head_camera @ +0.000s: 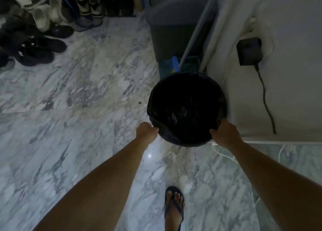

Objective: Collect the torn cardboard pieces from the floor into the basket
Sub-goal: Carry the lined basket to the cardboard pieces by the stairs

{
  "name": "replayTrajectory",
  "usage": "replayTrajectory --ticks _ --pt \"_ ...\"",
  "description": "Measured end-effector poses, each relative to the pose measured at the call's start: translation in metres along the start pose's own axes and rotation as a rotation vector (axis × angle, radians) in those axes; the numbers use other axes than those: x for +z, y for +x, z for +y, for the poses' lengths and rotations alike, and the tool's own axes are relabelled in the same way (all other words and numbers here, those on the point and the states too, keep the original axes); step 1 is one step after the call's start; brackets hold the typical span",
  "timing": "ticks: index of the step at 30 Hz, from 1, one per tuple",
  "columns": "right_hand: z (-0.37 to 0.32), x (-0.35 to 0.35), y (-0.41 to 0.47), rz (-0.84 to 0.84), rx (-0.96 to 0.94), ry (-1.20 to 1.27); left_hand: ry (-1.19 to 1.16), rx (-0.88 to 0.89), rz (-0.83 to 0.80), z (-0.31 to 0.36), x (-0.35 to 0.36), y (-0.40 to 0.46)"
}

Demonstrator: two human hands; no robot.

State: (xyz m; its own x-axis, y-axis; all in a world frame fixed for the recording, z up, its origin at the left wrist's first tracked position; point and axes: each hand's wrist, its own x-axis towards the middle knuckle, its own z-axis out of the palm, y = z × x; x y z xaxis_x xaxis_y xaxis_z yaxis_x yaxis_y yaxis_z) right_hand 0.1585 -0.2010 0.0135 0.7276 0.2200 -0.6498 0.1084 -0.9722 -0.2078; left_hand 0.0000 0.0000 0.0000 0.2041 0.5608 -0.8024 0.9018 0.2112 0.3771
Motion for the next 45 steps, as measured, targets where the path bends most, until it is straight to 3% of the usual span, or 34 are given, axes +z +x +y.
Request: replayTrajectory --ticks 4,9,16,21,29,33,36,45 --pt "0.004 0.016 0.014 0.021 0.076 0.044 -0.285 -0.16 -0.077 -0.01 0.018 0.018" --pt "0.011 0.032 0.022 0.047 0.087 0.042 -0.506 -0.218 -0.132 -0.021 0.028 0.024" --pt "0.017 0.051 0.026 0.208 0.136 0.352 -0.721 -0.216 -0.019 -0.046 0.032 0.032" --pt "0.014 0.058 0.024 0.271 0.191 0.5 -0.774 -0.209 -0.077 -0.052 0.04 0.032" --pt "0.011 0.061 0.021 0.321 0.222 0.647 -0.82 -0.329 0.062 -0.034 0.053 0.04" --pt "0.016 0.063 0.034 0.169 0.366 0.895 -0.913 -0.271 0.063 -0.023 0.052 0.034" --pt "0.022 0.061 0.042 0.016 0.385 1.034 -0.748 -0.171 0.056 -0.016 0.048 0.028" --pt "-0.015 0.017 -0.008 -0.079 0.275 1.028 -0.689 -0.207 0.009 -0.017 -0.011 -0.008"
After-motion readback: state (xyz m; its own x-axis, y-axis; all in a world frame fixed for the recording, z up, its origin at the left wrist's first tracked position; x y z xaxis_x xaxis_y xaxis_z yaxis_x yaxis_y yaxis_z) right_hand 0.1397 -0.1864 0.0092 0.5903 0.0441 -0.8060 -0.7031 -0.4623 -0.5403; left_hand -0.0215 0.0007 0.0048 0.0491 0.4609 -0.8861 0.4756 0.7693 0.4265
